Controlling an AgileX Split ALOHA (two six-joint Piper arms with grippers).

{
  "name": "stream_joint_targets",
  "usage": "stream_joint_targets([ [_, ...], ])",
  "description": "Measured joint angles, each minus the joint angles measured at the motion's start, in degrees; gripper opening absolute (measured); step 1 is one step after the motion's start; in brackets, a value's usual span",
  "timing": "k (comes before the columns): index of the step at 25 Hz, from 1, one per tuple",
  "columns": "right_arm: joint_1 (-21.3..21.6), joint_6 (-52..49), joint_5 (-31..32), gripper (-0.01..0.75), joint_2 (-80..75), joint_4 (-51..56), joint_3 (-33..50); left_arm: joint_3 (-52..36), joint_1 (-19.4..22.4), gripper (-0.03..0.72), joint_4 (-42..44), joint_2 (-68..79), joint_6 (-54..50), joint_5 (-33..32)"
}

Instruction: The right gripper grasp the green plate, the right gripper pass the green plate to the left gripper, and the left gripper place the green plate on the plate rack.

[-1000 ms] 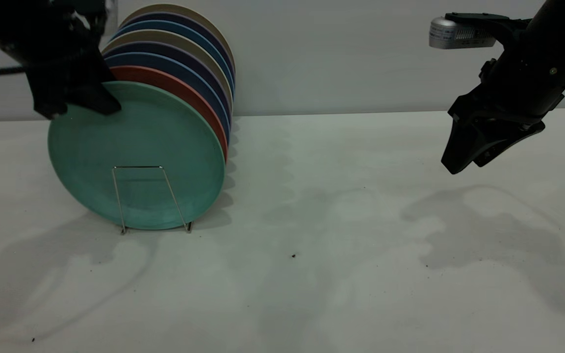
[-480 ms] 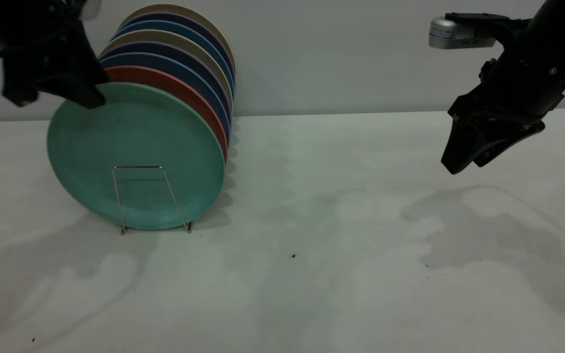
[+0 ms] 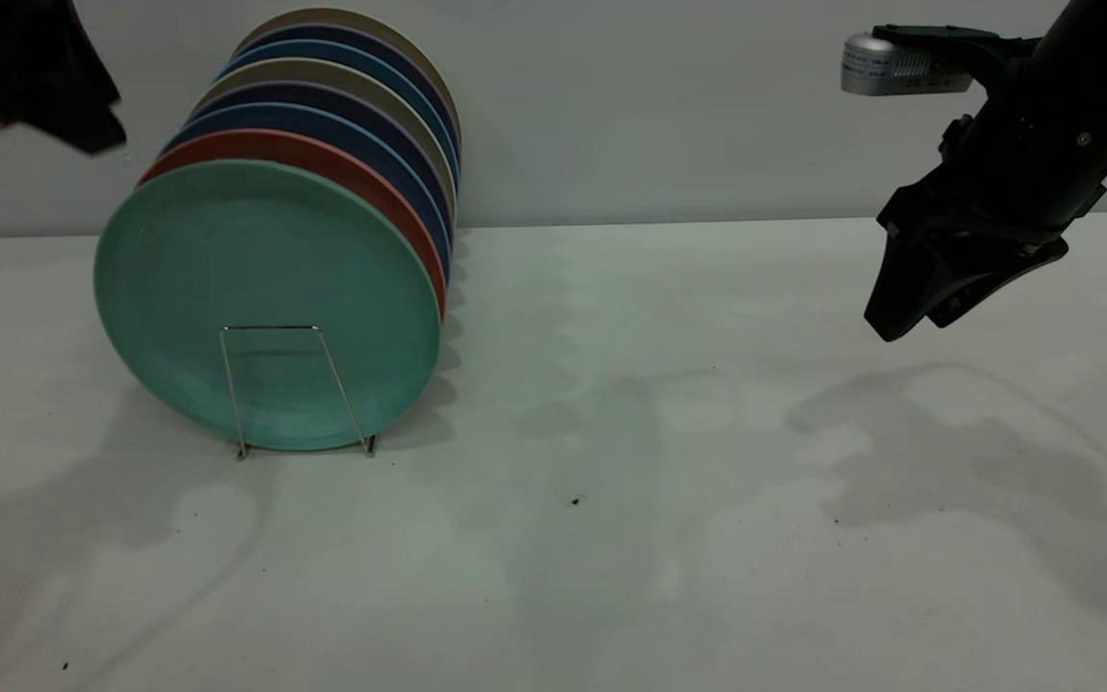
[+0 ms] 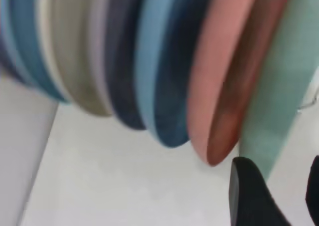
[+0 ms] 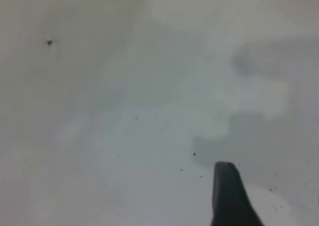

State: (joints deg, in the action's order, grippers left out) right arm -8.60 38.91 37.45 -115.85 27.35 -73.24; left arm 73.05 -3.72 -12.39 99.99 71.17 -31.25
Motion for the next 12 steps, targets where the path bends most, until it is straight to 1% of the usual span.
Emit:
stream_joint_targets([
  [3, 0.00, -0.11, 0.37, 0.440, 0.00, 0.00, 0.00, 0.00, 0.00, 0.314, 0.19, -2.41, -15.12, -0.21],
  [6, 0.00, -2.03, 0.87, 0.440, 0.05, -1.11, 0.00, 0.00, 0.00, 0.314, 2.68, -5.45, -38.89, -2.68],
  [8, 0.00, -5.28, 1.82, 0.440, 0.48, -4.53, 0.00, 0.00, 0.47, 0.314, 7.56, -7.85, -56.08, -6.51],
  [10, 0.00, -11.14, 3.37, 0.440, 1.60, -9.94, 0.00, 0.00, 1.79, 0.314, 14.97, -9.93, -72.43, -12.48],
  [12, 0.00, -18.42, 5.50, 0.440, 3.60, -16.93, 0.00, 0.00, 2.87, 0.314, 24.45, -11.69, -82.51, -18.95],
])
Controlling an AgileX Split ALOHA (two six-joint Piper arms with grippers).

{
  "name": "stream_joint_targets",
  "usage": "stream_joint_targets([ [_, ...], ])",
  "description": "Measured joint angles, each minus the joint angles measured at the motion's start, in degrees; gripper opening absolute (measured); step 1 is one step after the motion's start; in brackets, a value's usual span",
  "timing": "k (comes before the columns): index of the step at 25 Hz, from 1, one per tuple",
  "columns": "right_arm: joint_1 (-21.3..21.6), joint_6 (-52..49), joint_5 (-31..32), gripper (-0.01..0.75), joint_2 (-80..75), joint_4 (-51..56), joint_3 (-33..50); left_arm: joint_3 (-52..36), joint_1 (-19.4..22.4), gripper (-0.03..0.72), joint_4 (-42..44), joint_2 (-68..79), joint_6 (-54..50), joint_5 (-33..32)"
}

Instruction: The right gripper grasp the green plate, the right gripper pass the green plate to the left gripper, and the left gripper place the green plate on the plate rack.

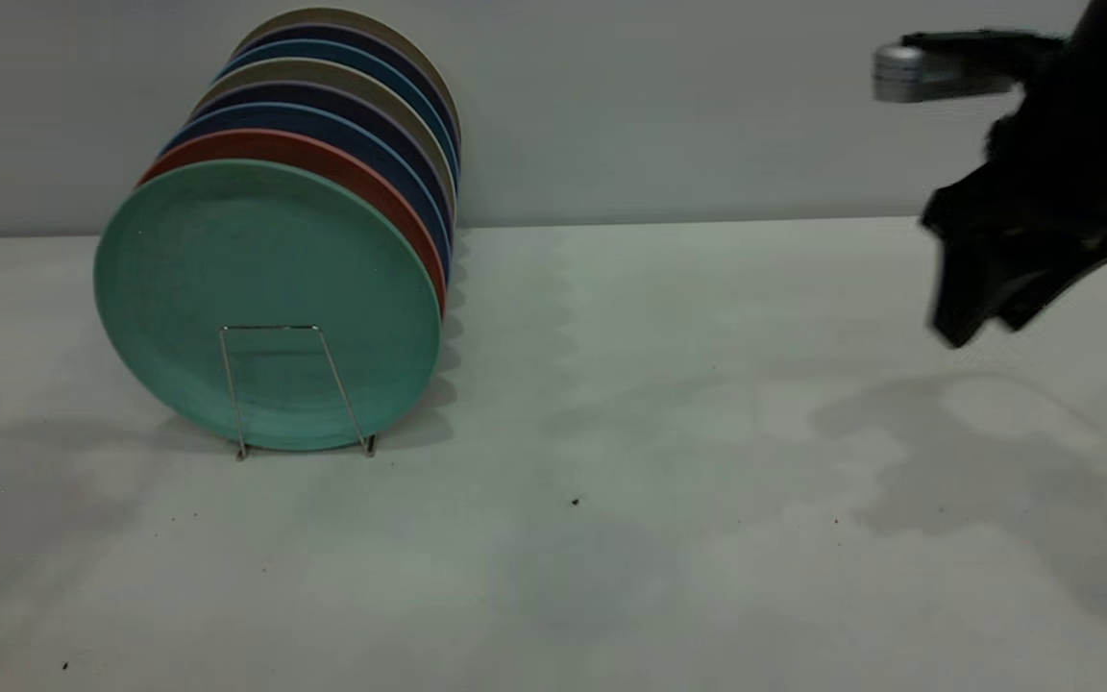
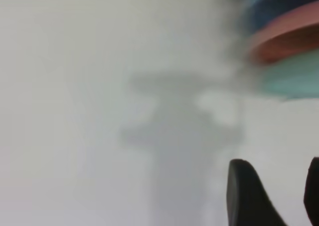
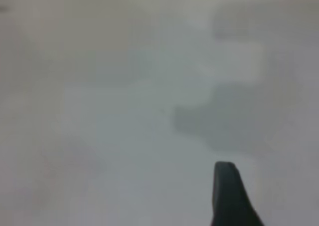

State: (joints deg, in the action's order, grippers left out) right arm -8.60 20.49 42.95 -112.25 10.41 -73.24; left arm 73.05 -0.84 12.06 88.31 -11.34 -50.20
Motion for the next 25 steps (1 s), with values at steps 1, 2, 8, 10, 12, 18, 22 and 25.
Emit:
stream_joint_targets([
  [1, 0.00, -4.24, 1.39, 0.440, 1.41, -3.84, 0.00, 0.00, 0.21, 0.314, 3.79, -0.92, -3.04, -3.24],
  [2, 0.00, -8.21, 3.66, 0.440, 2.93, -7.29, 0.00, -0.07, 0.25, 0.314, 5.85, -2.00, -4.18, -5.79],
  [8, 0.00, -17.12, 21.87, 0.440, 13.86, -15.10, 0.12, -7.09, 0.25, 0.314, -1.04, -14.53, 4.41, -6.71],
  [10, 0.00, -17.36, 25.35, 0.440, 18.86, -14.96, 0.31, -10.93, 0.25, 0.314, -5.13, -20.54, 7.48, -6.47],
  [12, 0.00, -17.24, 26.18, 0.440, 24.03, -14.12, 0.31, -15.27, 0.25, 0.314, -8.75, -26.08, 9.54, -6.13],
  [18, 0.00, -12.30, 27.49, 0.440, 41.74, -6.54, 0.68, -26.88, 0.25, 0.365, -14.29, -40.79, 11.74, -5.18],
  [22, 0.00, -9.79, 28.08, 0.440, 52.94, -1.66, 5.69, -31.80, 0.25, 0.390, -15.56, -49.20, 12.50, -6.43],
  [25, 0.00, -8.75, 28.08, 0.440, 60.75, 0.03, 12.39, -32.65, 0.25, 0.396, -17.75, -54.73, 15.35, -9.07],
])
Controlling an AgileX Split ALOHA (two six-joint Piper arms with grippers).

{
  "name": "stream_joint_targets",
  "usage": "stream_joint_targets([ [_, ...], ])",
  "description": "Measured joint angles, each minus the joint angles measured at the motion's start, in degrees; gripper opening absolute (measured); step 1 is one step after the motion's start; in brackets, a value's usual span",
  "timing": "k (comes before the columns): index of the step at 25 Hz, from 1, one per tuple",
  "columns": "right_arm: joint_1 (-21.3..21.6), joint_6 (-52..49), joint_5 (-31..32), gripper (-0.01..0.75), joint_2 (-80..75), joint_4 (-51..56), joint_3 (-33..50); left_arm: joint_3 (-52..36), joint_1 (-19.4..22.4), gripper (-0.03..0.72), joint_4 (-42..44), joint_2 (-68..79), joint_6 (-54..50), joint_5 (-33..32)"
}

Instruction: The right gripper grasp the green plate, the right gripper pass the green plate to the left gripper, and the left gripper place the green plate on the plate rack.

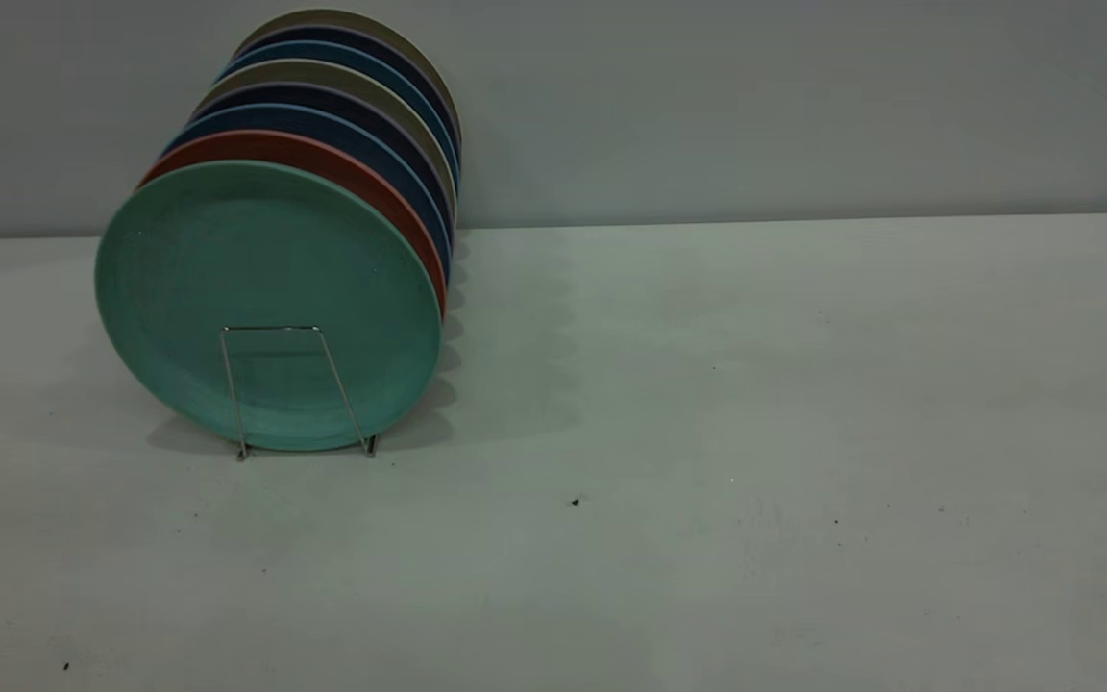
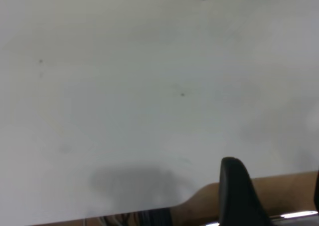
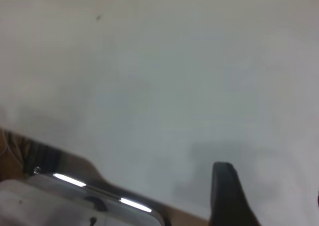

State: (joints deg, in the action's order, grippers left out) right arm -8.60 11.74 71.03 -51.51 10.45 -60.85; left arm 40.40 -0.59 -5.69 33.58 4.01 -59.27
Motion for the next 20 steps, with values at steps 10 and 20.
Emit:
stream_joint_targets([
  [10, 0.00, 4.28, 0.00, 0.440, 24.88, 0.45, 21.95, 0.00, -0.05, 0.402, -2.03, -12.51, 2.28, -7.22],
  [20, 0.00, 3.70, -5.29, 0.440, 40.90, -2.60, 33.30, -7.08, -0.05, 0.402, -2.03, -17.92, 8.83, -7.02],
])
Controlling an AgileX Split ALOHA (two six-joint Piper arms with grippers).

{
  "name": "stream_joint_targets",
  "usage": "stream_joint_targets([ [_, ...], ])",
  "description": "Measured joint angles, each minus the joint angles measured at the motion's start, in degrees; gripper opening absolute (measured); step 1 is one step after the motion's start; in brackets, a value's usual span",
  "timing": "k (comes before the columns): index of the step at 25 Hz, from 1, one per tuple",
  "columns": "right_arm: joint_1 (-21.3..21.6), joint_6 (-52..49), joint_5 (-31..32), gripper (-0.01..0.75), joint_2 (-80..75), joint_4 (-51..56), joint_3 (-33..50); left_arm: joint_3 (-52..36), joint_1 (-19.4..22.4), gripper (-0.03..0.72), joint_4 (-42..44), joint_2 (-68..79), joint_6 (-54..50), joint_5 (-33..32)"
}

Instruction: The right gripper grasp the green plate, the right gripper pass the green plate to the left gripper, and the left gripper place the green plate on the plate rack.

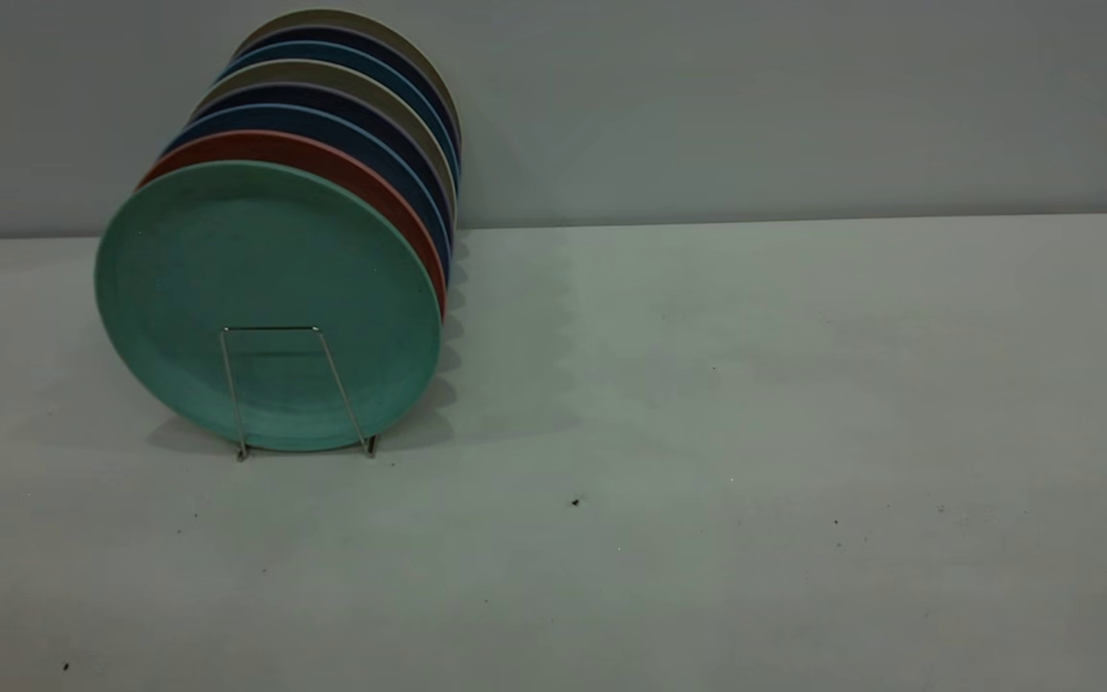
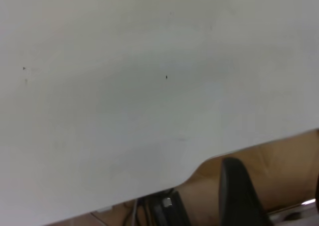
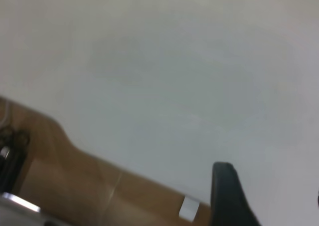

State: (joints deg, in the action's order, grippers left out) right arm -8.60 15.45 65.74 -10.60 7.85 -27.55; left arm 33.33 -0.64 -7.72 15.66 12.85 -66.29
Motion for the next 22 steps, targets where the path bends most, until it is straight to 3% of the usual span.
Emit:
stream_joint_targets([
  [22, 0.00, -7.44, -0.49, 0.440, 1.01, -4.18, 0.00, -5.41, 0.00, 0.402, 3.67, -11.91, -7.76, 1.36],
])
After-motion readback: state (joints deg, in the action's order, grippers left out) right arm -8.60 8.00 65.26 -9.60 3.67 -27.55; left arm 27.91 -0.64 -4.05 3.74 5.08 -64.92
